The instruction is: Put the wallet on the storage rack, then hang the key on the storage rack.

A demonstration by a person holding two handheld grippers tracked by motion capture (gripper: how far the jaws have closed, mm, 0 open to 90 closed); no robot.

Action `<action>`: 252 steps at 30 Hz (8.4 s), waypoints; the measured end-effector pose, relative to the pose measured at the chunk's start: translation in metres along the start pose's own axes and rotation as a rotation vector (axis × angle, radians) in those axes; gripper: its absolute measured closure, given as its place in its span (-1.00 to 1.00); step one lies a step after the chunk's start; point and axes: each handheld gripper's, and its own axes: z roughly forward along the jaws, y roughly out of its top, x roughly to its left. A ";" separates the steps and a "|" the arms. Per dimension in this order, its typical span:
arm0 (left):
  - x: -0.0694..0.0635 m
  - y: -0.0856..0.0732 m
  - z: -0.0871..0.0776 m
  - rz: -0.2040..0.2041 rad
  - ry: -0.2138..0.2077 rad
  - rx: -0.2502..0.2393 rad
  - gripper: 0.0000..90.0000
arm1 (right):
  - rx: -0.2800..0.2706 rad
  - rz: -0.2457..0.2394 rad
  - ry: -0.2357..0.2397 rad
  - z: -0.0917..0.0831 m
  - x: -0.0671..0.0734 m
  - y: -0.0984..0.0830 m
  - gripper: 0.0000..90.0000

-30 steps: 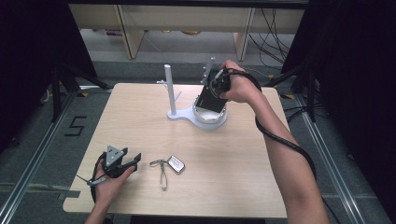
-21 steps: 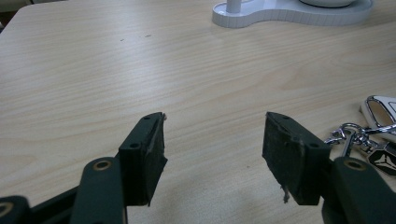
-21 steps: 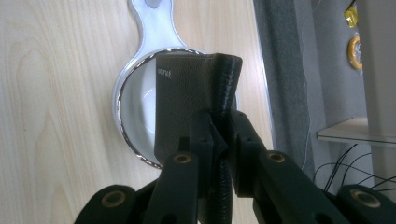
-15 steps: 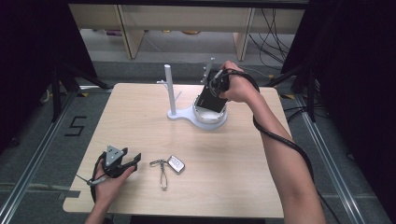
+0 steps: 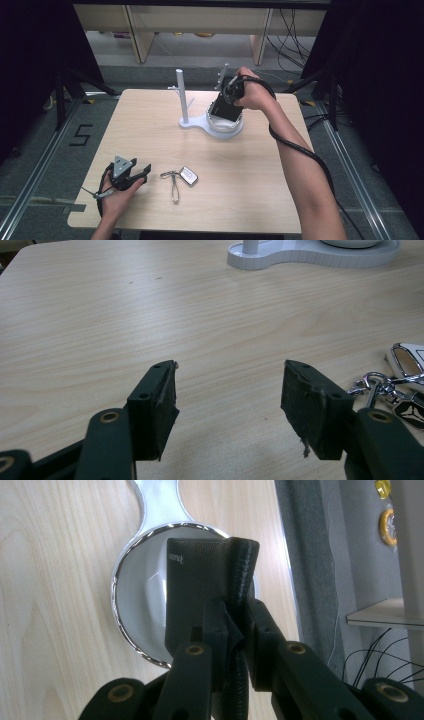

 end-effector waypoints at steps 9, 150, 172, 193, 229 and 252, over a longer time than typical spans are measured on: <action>0.000 0.000 0.000 0.003 -0.001 0.002 -0.15 | -0.007 -0.034 0.012 0.012 -0.001 -0.001 0.82; -0.062 0.015 -0.003 0.283 -0.225 0.264 0.81 | -0.030 0.531 0.189 0.025 0.134 -0.167 0.24; -0.056 0.020 0.019 0.192 -0.173 0.344 0.99 | -0.031 0.539 0.199 0.025 0.136 -0.165 0.24; -0.054 0.039 0.050 0.235 -0.165 0.358 0.99 | -0.037 0.528 0.200 0.026 0.137 -0.168 0.24; -0.059 0.079 0.064 -0.030 -0.154 0.655 0.29 | -0.030 0.540 0.214 0.026 0.141 -0.169 0.23; -0.062 0.087 0.088 -0.050 -0.122 0.757 0.18 | -0.021 0.527 0.229 0.030 0.142 -0.167 0.22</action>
